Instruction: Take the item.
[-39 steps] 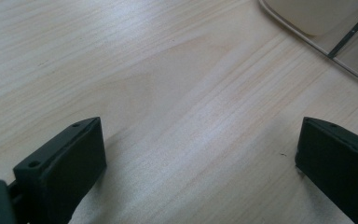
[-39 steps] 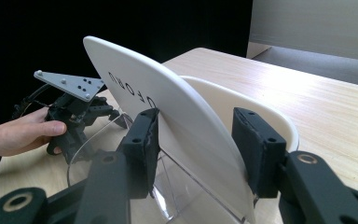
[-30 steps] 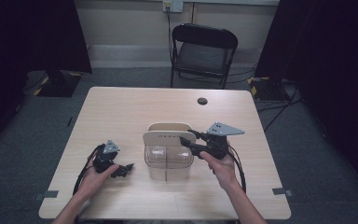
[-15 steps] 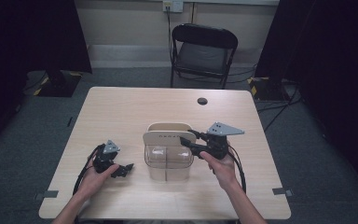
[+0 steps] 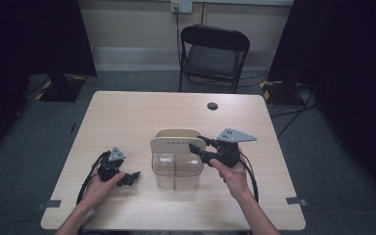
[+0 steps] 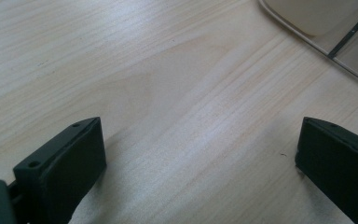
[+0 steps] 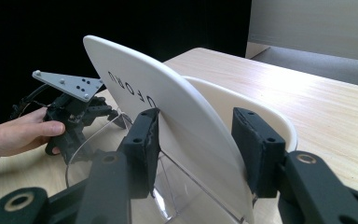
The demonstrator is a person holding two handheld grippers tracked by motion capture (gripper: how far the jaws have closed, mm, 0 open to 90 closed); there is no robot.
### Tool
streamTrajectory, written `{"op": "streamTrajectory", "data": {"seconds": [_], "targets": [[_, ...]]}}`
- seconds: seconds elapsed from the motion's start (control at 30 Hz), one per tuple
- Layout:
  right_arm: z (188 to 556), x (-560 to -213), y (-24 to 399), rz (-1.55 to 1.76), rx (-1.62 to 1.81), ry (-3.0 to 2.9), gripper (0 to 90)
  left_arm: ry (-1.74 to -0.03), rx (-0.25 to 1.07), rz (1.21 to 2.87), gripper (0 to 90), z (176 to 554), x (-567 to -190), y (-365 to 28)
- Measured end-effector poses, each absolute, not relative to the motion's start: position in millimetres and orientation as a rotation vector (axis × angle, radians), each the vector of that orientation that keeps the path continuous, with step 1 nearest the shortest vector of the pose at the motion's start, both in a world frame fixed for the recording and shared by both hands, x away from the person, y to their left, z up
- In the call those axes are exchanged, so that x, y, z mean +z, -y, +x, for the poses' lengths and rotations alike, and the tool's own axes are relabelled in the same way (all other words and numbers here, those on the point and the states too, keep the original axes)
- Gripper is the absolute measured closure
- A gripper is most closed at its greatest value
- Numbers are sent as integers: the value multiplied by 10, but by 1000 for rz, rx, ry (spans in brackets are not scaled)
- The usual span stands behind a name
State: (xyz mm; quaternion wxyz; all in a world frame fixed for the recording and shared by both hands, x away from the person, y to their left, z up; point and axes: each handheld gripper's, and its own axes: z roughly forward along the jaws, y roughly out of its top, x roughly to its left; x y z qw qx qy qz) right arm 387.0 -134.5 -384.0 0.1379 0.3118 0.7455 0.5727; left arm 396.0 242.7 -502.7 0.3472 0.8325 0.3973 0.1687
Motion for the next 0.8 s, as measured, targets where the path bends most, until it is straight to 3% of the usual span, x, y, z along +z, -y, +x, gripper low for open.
{"op": "streamTrajectory", "data": {"seconds": [0.8], "targets": [[3868, -3839, 1346, 899, 1649, -2158, 530, -1030, 438, 2161, 9, 3960, -5026, -2428]]}}
